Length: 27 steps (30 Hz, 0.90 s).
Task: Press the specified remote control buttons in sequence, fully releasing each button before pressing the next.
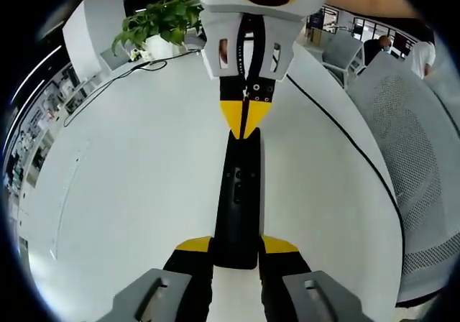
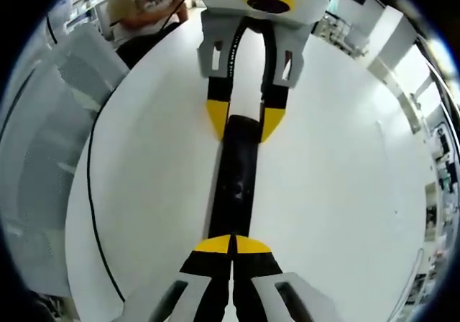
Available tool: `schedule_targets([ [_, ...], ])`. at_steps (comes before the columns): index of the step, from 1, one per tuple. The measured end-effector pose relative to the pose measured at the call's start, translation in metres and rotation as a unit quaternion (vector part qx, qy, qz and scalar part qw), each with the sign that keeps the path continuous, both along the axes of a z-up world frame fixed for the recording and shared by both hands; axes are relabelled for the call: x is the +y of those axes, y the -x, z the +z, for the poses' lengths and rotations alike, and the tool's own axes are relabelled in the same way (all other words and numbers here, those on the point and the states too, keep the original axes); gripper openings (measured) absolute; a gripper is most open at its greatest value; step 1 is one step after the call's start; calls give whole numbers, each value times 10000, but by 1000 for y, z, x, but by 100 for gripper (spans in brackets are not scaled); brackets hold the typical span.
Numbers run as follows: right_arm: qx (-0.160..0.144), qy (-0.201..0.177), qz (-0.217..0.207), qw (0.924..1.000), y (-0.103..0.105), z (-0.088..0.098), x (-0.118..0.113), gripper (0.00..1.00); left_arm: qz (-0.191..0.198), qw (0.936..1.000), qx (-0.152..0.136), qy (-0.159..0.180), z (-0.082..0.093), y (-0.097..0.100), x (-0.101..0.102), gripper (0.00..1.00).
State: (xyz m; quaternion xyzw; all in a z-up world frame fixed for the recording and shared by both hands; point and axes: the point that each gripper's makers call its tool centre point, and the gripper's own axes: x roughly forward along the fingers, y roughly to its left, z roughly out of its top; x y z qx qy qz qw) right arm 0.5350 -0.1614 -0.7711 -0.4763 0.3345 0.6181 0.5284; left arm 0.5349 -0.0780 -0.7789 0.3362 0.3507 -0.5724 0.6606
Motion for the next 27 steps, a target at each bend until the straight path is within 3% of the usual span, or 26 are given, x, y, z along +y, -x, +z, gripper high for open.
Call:
schedule_targets([
  [16, 137, -25, -74, 9999, -2, -1, 1, 0, 10, 10000, 2, -14, -1, 0, 1, 23],
  [20, -40, 214, 102, 9997, 0, -3, 1, 0, 23, 10000, 12, -18, -1, 0, 1, 23],
  [27, 36, 194, 5, 9998, -1, -3, 1, 0, 47, 10000, 15, -9, -1, 0, 1, 23],
])
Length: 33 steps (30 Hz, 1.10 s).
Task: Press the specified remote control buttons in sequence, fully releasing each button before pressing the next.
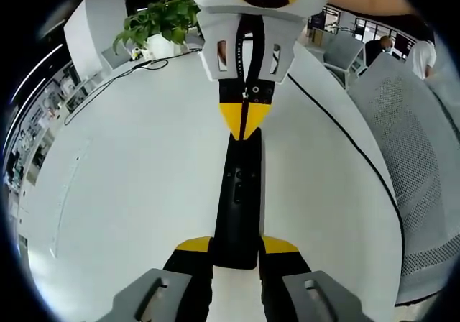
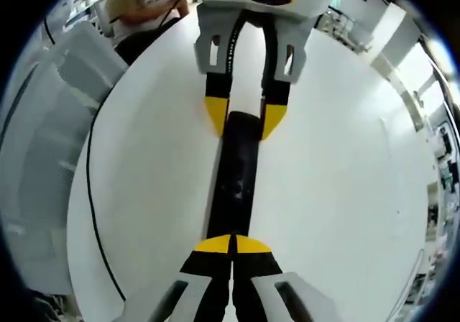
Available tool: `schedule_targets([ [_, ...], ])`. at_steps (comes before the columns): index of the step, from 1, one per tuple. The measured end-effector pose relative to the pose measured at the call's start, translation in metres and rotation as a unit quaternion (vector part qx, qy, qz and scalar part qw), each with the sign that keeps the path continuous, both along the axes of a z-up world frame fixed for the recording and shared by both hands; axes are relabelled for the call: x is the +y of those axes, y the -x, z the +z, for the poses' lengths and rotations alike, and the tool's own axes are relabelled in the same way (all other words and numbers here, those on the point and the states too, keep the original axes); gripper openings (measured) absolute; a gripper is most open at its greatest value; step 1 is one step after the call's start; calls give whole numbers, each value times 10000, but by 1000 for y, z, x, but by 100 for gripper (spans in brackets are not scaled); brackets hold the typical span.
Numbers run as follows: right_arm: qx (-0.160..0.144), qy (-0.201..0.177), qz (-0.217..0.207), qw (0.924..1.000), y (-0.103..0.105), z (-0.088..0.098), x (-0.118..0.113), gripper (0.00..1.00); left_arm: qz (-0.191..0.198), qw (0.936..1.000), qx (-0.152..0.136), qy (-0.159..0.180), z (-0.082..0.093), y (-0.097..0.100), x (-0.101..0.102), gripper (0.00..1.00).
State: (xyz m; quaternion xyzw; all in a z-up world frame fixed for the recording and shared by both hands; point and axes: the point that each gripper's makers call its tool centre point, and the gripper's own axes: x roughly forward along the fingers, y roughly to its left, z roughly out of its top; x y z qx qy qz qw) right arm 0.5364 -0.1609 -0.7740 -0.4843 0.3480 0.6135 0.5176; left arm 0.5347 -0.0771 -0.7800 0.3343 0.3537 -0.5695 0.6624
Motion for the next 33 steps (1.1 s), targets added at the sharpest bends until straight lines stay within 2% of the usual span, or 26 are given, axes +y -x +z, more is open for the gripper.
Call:
schedule_targets([
  [18, 1, 43, -61, 10000, 1, -1, -1, 0, 18, 10000, 12, 17, -1, 0, 0, 23],
  [33, -128, -2, -78, 9999, 0, 0, -1, 0, 19, 10000, 6, -12, 0, 1, 0, 23],
])
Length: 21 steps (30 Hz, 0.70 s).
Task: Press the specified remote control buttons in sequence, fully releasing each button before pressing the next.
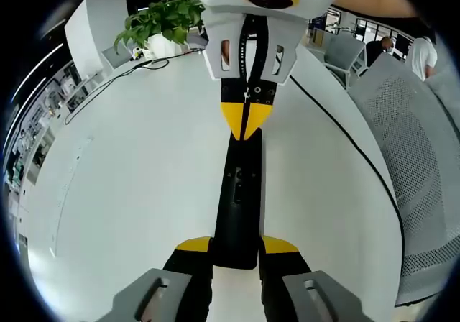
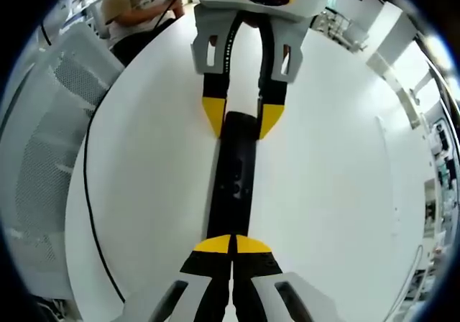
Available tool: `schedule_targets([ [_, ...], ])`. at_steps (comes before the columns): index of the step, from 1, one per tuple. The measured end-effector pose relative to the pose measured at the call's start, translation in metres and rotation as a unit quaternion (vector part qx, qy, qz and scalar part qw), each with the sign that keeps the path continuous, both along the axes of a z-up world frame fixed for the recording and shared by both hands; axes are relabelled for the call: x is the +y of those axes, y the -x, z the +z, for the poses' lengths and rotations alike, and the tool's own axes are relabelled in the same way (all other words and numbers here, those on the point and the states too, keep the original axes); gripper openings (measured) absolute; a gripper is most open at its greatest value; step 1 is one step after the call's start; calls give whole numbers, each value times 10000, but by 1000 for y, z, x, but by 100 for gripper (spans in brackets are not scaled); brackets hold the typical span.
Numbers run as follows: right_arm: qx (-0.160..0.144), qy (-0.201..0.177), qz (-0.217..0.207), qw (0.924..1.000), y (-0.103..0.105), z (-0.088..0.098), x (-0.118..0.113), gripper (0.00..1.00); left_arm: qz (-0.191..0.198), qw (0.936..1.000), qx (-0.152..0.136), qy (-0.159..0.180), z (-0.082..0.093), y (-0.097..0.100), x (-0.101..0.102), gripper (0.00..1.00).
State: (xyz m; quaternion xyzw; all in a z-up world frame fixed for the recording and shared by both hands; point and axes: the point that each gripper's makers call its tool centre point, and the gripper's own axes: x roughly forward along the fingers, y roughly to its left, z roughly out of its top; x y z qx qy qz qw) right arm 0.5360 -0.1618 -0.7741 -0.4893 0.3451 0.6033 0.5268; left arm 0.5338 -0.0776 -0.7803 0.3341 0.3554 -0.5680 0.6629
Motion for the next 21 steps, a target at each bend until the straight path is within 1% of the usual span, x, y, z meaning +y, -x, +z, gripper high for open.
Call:
schedule_targets([
  [5, -24, 4, 15, 10000, 0, 0, 0, 0, -5, 10000, 0, -9, 0, 0, 0, 23],
  [10, 9, -163, -63, 9998, -1, 1, -1, 0, -11, 10000, 0, -3, 0, 0, 0, 23],
  [12, 19, -256, -162, 9995, -1, 1, 0, 0, -12, 10000, 2, -6, 0, 0, 0, 23],
  [21, -7, -310, -143, 9994, -1, 4, 0, 0, -14, 10000, -13, -9, 1, 0, 0, 24],
])
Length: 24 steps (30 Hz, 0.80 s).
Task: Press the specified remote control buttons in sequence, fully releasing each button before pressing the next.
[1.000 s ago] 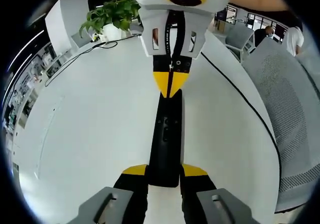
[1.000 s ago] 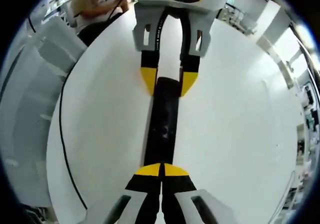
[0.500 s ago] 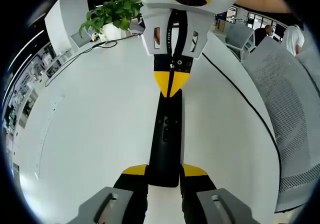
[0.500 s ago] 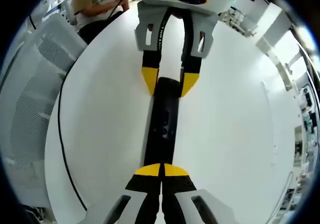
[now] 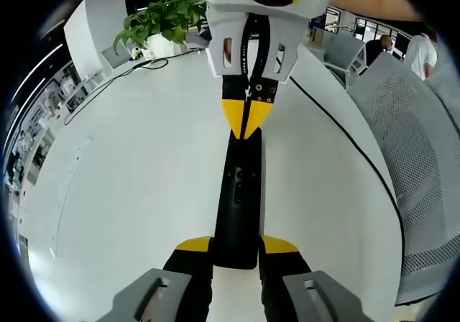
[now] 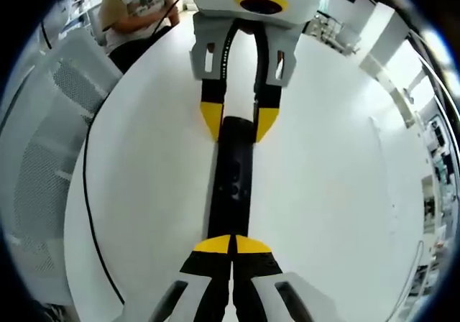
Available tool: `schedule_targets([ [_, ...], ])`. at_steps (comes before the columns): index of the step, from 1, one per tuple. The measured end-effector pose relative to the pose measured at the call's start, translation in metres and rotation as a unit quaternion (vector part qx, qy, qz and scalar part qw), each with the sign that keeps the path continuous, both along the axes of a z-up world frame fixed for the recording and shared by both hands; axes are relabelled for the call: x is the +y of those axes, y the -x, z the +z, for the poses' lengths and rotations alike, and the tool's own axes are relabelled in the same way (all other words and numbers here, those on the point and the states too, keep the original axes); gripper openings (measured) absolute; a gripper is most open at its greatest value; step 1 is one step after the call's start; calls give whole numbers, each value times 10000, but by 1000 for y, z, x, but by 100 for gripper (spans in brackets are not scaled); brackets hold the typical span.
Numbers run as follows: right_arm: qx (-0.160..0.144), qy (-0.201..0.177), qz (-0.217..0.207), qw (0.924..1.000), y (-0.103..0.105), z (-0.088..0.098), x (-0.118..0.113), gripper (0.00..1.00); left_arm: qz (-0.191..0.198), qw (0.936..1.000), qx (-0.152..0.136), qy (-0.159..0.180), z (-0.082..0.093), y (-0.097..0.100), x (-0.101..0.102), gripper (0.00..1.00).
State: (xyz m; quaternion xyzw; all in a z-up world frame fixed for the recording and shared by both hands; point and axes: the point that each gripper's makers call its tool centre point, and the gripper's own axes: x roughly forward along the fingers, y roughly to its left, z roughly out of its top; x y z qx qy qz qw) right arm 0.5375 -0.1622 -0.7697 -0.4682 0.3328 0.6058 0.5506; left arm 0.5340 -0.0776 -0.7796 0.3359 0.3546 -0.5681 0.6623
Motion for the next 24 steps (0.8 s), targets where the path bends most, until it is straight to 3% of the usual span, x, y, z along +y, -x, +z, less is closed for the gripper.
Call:
schedule_targets([
  [13, -281, -252, 61, 9993, -7, 38, 9, 0, -15, 10000, -3, -24, 0, 0, -2, 24],
  [24, -304, -277, 93, 9991, -4, 41, 10, 0, -25, 10000, -23, -68, 0, -1, -2, 24],
])
